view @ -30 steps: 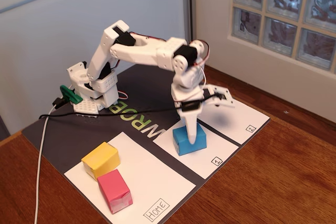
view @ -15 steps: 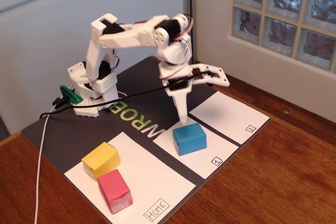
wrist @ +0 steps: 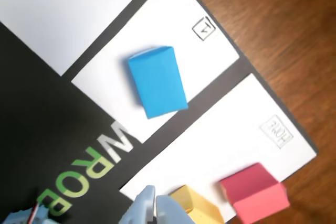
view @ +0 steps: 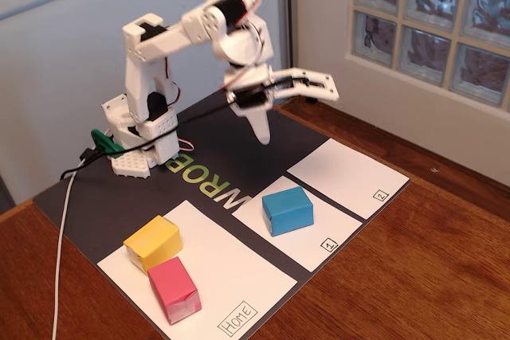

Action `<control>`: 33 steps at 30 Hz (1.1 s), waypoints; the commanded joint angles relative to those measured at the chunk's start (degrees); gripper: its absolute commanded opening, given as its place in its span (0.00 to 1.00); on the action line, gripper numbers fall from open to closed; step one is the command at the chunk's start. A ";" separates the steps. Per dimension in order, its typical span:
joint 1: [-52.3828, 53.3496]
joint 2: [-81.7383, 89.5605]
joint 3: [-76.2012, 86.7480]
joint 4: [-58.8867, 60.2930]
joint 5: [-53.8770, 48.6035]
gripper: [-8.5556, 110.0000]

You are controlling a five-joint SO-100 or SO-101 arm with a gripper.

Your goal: Move box blue to zone 1

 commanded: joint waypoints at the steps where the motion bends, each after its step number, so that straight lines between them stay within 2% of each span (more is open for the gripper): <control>1: -0.97 12.13 8.44 8.26 2.37 0.07; 10: -0.97 40.08 43.07 -0.53 10.99 0.07; 18: 4.83 61.35 71.46 -9.58 19.69 0.07; 26: 14.94 71.98 90.97 -16.52 24.35 0.07; 33: 16.17 82.79 101.95 -15.73 24.52 0.07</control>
